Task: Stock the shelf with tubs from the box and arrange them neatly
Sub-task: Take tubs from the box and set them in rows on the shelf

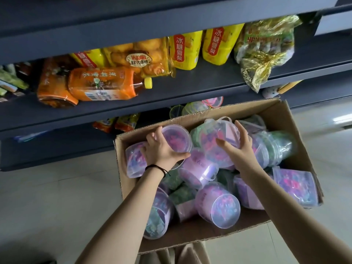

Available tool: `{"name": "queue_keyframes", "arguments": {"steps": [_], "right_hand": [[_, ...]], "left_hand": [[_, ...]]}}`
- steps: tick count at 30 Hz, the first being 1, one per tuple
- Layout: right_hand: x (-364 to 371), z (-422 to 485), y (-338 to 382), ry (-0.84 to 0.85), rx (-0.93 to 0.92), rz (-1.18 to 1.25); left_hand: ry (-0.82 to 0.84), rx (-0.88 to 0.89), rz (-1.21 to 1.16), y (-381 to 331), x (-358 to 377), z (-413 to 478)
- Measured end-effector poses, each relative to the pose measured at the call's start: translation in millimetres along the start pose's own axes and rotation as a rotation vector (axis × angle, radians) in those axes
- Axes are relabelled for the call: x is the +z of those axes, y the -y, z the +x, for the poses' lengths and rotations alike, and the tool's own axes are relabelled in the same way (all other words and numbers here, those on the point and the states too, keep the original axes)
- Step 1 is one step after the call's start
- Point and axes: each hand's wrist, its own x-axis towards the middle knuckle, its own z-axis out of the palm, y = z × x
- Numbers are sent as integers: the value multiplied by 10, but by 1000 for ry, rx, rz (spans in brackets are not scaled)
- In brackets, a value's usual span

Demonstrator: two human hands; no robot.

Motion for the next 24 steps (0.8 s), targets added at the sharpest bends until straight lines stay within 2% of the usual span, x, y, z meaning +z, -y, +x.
{"name": "queue_keyframes", "arguments": {"steps": [5, 9, 11, 13, 16, 18, 20, 24], "right_hand": [[-196, -149, -195, 34, -211, -218], [-249, -299, -176, 12, -349, -191], [-250, -396, -153, 58, -353, -169], [-229, -471, -158, 125, -342, -203], [-224, -499, -232, 150, -295, -261], [-230, -482, -308, 152, -246, -311], [-236, -477, -406, 159, -253, -367], [-254, -506, -360, 189, -156, -206]], "left_hand": [[-78, -3, -73, 22, -62, -45], [-58, 63, -241, 127, -359, -144], [61, 79, -318, 192, -566, -186], [257, 86, -399, 220, -674, -221], [462, 76, -366, 151, -535, -309], [451, 11, -449, 82, -392, -346], [356, -6, -570, 53, -301, -349], [257, 53, -722, 60, -185, -383]]}}
